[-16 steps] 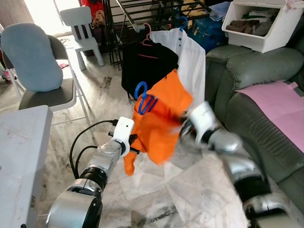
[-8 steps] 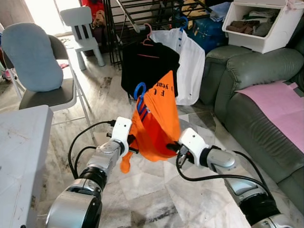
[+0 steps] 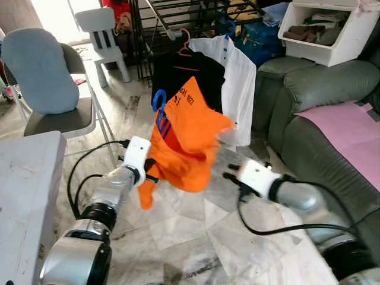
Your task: Hang hanger
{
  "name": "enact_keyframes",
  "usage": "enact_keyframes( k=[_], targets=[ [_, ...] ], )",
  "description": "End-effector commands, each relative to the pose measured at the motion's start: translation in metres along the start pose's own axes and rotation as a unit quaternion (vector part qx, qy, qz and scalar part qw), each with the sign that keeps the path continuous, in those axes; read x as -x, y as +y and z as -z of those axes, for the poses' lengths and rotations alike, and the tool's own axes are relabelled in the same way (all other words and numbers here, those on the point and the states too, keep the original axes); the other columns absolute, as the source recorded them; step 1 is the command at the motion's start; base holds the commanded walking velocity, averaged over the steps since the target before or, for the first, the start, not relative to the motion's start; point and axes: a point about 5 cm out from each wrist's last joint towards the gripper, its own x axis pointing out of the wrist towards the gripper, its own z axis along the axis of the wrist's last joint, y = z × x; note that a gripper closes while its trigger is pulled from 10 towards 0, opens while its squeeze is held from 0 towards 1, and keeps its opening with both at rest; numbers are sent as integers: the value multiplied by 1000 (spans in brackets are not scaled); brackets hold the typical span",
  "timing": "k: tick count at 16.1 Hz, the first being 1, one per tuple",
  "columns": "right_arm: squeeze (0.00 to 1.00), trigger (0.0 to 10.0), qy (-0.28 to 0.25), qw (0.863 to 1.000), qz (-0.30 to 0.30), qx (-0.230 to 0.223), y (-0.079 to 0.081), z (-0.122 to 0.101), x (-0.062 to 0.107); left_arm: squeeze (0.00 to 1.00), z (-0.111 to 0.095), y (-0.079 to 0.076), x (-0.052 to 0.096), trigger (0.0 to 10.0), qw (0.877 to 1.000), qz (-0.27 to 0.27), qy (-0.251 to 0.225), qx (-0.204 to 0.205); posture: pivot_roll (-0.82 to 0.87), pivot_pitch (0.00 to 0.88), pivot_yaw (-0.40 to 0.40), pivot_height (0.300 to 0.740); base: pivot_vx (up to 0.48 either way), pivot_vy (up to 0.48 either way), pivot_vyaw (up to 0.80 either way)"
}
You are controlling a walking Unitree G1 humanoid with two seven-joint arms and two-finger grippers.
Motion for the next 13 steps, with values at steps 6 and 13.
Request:
enact_keyframes(
  k=[6,13],
  targets=[
    [1000,10000,-26,997,-59,37,-13,-4,14,0,-3,-5,11,0,978,114,-33,-170,-177,0,21,740,0,0,0],
    [1000,10000,-31,997,-36,58,-35,-3,27,0,12,-2,32,0,917,242,-25,-315,-181,0,26,740,0,0,0]
  ],
)
